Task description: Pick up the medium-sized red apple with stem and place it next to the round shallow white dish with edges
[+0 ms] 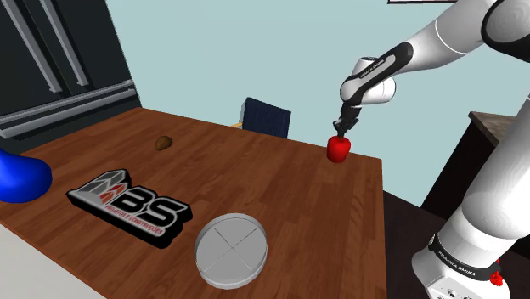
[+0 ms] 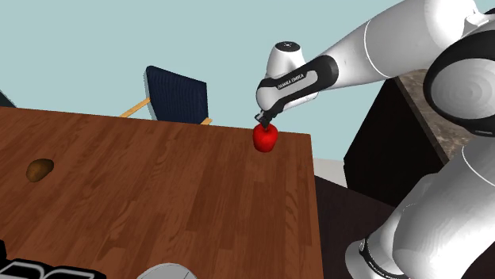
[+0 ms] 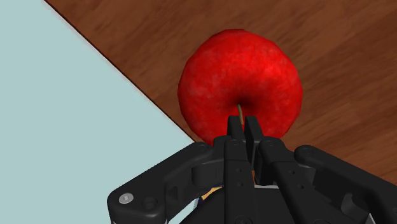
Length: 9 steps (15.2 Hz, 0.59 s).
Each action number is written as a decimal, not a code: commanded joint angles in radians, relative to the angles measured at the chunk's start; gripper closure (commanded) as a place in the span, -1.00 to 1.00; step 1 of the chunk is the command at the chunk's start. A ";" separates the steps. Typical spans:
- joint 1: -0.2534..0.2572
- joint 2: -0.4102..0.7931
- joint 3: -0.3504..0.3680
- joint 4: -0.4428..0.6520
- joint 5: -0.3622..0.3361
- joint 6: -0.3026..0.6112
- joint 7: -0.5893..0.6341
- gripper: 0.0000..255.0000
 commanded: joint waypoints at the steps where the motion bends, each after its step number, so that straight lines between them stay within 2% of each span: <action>1: 0.000 -0.017 -0.001 0.007 -0.009 -0.023 0.007 1.00; 9: 0.001 -0.085 -0.002 0.048 -0.044 -0.129 0.033 1.00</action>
